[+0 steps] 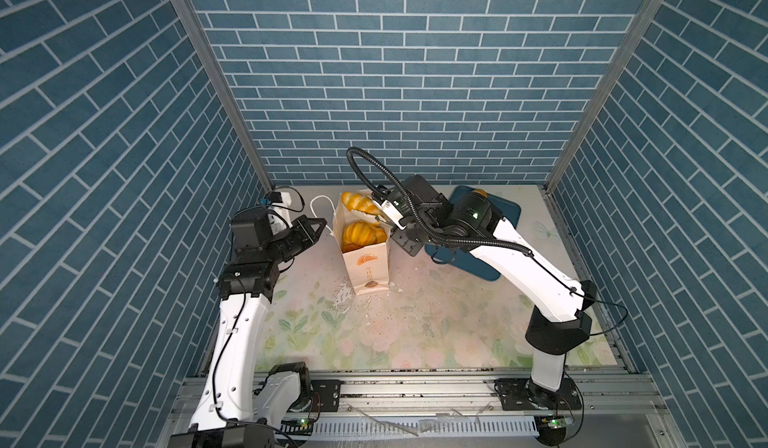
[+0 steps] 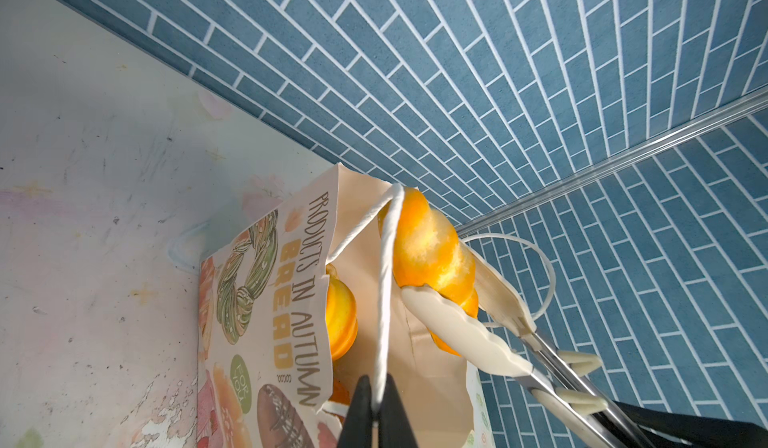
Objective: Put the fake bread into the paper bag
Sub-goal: 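Lower the long croissant into the bag and open the right tongs, then move the empty right tongs back over the tray toward the small croissant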
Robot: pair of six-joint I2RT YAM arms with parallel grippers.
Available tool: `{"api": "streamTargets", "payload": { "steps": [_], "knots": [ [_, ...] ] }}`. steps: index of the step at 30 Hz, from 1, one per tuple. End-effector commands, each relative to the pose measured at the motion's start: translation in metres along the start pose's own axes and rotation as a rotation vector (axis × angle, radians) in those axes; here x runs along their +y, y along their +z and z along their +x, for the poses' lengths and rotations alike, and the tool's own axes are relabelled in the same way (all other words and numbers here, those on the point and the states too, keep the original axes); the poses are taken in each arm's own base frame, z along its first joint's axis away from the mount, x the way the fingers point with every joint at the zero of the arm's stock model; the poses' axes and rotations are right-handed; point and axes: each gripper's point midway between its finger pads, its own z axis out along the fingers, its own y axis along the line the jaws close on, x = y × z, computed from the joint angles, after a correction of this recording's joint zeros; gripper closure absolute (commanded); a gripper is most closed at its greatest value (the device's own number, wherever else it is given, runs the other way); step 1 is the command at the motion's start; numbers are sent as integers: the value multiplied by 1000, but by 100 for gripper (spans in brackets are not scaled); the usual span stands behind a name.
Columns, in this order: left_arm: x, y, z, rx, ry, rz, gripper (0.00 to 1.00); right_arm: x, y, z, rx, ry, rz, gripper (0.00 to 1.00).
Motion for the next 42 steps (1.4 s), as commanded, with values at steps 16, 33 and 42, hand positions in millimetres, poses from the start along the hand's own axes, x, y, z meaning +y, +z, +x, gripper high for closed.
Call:
{"api": "streamTargets", "payload": {
  "steps": [16,33,42],
  "knots": [
    [0,2,-3,-8,18,7,92,-2,-5,-14,-60,7,12,57],
    [2,4,-5,-7,15,1,92,-120,-65,-30,-254,261,360,56],
    [2,5,-5,-6,14,-2,92,-187,-59,42,-149,474,488,56]
  ]
}}
